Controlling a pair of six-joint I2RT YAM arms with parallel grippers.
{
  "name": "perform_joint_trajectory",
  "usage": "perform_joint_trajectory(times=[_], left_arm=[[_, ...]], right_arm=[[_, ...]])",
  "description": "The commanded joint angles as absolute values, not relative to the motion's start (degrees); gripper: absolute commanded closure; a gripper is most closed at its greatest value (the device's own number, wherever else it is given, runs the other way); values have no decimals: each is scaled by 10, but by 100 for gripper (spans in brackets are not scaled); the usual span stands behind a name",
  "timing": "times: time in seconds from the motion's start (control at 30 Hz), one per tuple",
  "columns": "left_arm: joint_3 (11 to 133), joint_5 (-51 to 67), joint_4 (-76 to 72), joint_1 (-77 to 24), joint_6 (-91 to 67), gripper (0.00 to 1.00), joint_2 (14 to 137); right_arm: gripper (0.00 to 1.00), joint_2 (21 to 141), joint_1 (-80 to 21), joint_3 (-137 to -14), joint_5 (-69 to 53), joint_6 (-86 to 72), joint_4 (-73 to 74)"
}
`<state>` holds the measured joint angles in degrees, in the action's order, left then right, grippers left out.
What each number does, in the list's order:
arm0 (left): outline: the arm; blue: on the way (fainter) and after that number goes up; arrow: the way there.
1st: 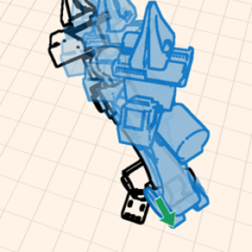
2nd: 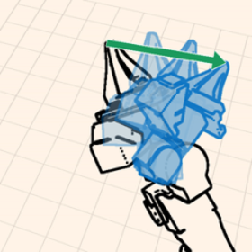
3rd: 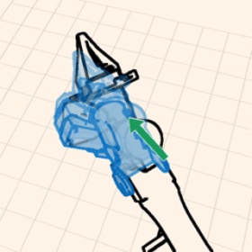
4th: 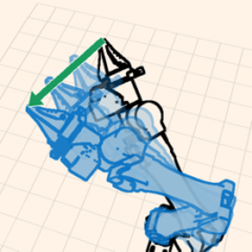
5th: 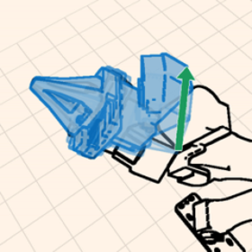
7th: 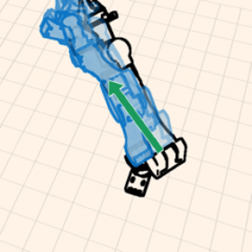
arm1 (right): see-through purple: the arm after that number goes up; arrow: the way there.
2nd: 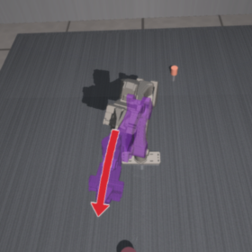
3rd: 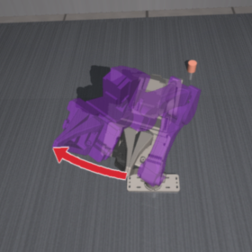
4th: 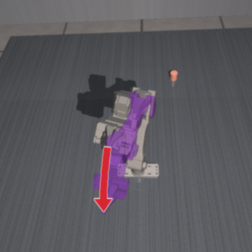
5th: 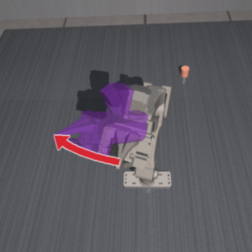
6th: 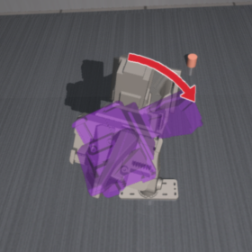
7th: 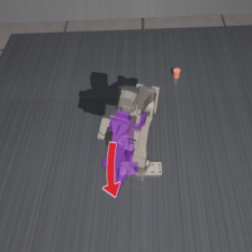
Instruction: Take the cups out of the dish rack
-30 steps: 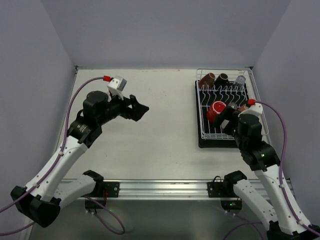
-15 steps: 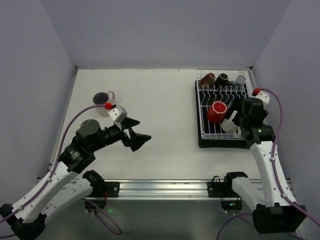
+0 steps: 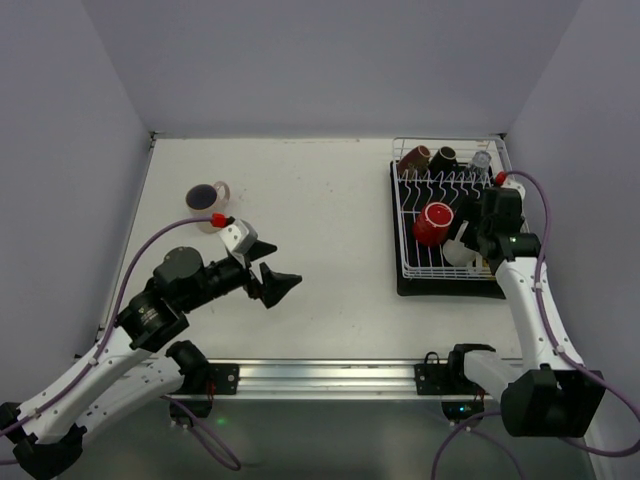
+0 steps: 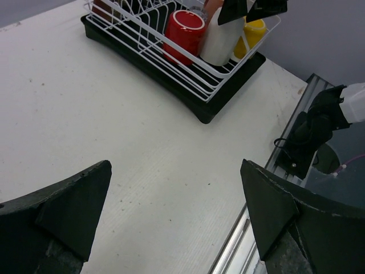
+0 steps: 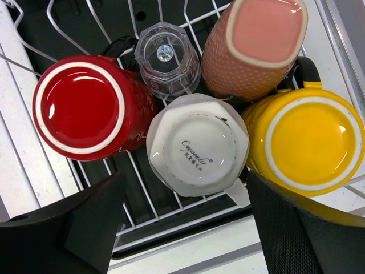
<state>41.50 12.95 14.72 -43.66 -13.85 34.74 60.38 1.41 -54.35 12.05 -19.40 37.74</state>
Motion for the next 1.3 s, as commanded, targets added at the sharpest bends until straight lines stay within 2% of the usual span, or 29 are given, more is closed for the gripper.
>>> perform_joint_trajectory(times=[0.0,0.67,0.8,0.83,0.87,0.97,1.0,1.27], left_arm=[[416,112,147,-442,-123,0,345],[417,91,148,-441,-120,0,359],[417,87,148,-440,-120,0,360],[416,86,149,-440,-120,0,361],[417,85,148,-440,-120,0,362],[417,81,148,-440,-122,0,362],[417,81,147,-440,-126,0,363],[427,141,118,-440,-170,1,381]], right_arm=[[12,617,18,-570,125,-176,363],[7,707,23,-577,151,-165,335],[11,717,23,-579,147,-168,334],[16,716,23,-579,148,-169,333],[40,714,23,-579,148,-172,333],[63,687,23,-577,149,-180,328],[68,676,23,-578,150,-181,328],[85,533,22,-581,127,-199,319]])
